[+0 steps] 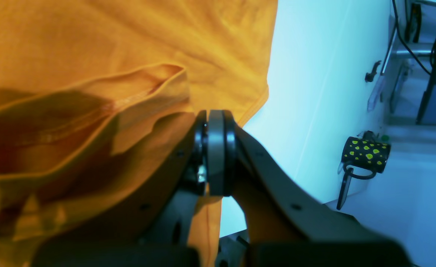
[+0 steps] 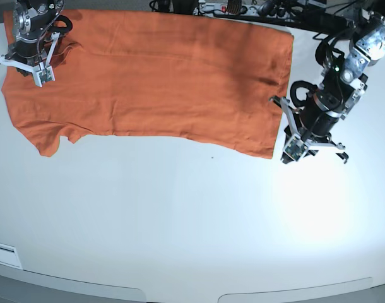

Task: Fold the T-shirt properly
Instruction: 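Move both grippers to the hem-side edge of the shirt and grasp it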

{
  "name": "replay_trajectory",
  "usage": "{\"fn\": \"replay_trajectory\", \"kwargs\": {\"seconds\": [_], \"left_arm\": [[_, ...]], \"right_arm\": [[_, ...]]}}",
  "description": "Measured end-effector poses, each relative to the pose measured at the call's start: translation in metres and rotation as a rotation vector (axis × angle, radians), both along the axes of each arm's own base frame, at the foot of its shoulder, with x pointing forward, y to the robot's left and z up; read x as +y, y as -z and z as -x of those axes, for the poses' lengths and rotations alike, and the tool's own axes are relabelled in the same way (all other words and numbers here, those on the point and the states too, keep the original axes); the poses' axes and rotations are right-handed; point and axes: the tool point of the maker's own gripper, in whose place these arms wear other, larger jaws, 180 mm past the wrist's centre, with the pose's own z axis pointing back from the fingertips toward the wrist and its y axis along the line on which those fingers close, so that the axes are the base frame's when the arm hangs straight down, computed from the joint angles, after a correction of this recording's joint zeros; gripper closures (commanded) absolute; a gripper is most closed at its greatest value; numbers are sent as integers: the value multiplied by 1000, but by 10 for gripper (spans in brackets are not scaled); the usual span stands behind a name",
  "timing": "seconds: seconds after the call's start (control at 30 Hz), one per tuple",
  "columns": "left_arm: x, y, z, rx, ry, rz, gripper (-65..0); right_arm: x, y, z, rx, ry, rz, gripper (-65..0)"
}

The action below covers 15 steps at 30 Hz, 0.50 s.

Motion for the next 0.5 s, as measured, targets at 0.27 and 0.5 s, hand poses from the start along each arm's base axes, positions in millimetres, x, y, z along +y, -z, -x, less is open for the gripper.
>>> {"fn": "replay_trajectory", "kwargs": {"seconds": [0.27,0.5], "left_arm": [[65,15,-44,106,-357,645,0],[85,66,-39,304,-483,711,-331]], "right_arm": [[3,-2,-6,-23,-21,-6,0],[5,-1,-6,-13,-33,-9,0]]}}
